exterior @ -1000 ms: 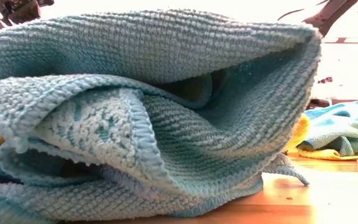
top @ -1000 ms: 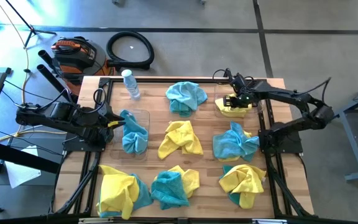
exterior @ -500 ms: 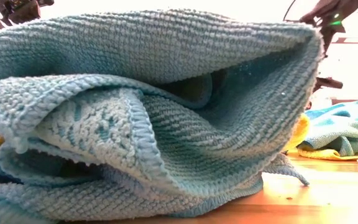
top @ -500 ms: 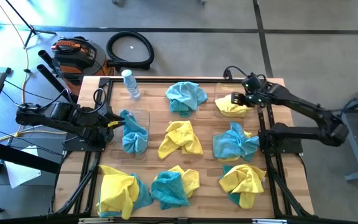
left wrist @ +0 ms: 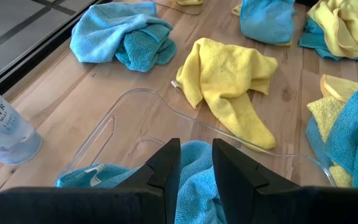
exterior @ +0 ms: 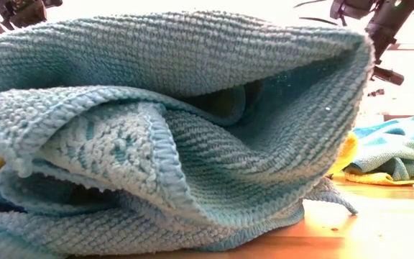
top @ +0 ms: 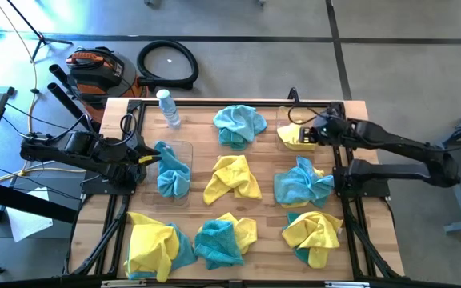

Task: Sort microfiber towel by color & place in baskets
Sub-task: Put the blue microfiber cloth into the left transparent bin

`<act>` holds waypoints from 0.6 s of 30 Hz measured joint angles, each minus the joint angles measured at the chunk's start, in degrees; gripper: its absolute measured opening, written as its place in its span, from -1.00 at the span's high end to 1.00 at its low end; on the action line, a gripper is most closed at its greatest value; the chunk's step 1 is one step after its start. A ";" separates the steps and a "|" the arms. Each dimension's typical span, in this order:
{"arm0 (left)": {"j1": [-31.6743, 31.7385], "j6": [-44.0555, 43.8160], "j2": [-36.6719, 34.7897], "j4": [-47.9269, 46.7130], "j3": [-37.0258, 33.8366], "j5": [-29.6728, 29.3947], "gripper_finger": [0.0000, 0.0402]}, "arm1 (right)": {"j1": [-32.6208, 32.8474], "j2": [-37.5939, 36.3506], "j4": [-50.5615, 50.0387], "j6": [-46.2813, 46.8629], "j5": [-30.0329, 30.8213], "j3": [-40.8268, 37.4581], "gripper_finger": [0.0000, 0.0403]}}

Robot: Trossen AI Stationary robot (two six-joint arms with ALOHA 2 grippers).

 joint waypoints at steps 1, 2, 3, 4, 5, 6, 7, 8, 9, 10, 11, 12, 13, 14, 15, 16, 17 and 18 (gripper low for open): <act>0.02 0.00 0.00 -0.02 0.00 0.00 0.59 | 1.22 0.05 0.02 0.38 0.33 0.00 0.96; 0.02 0.00 0.00 -0.02 0.02 0.00 0.59 | 2.32 0.06 0.03 0.87 0.49 0.00 0.98; 0.01 0.00 0.00 0.00 0.01 0.00 0.59 | 3.34 0.04 0.09 1.05 0.55 0.00 0.99; 0.01 0.00 0.00 -0.02 0.00 0.00 0.59 | 4.39 0.04 0.18 1.08 0.60 0.00 0.99; 0.01 0.00 0.00 -0.02 0.01 0.00 0.59 | 5.41 0.04 0.23 1.13 0.58 0.00 0.98; 0.00 0.00 0.00 0.00 0.01 0.00 0.59 | 6.38 0.04 0.23 1.18 0.59 0.00 0.98; 0.00 0.00 0.00 -0.02 0.00 0.00 0.59 | 7.42 0.04 0.23 1.16 0.66 0.00 0.99; 0.01 0.00 0.11 0.05 0.01 0.00 0.59 | 8.47 0.04 0.23 1.15 0.86 0.00 0.99; 0.00 -0.03 0.42 0.24 0.02 0.02 0.59 | 9.51 0.04 0.24 1.20 1.48 0.00 1.00; 0.02 -0.02 0.84 0.82 0.04 0.47 0.59 | 10.52 0.04 0.25 1.32 2.25 0.00 1.00; 0.02 0.08 1.33 1.96 0.04 1.28 0.59 | 11.45 0.04 0.26 1.69 2.95 0.00 1.00; 0.02 0.45 2.01 3.41 0.06 2.11 0.59 | 12.28 0.04 0.26 2.25 3.50 0.00 1.00; 0.00 0.78 2.95 4.73 0.11 2.79 0.59 | 13.03 0.04 0.27 2.89 3.94 0.00 1.00; 0.00 1.21 4.16 6.05 0.11 3.53 0.59 | 13.73 0.04 0.27 3.81 4.47 0.00 1.00; -0.02 1.54 5.68 7.07 0.11 4.58 0.59 | 14.47 0.04 0.27 4.63 5.11 0.00 1.00; -0.08 1.57 7.53 7.60 0.24 5.60 0.59 | 15.13 0.04 0.29 5.07 5.46 0.00 1.00; -0.24 1.60 9.62 7.56 0.69 6.25 0.59 | 15.69 0.04 0.33 5.12 5.96 0.00 1.00; -0.51 1.60 11.93 7.38 1.44 6.63 0.59 | 16.22 0.04 0.45 5.14 6.35 0.00 1.00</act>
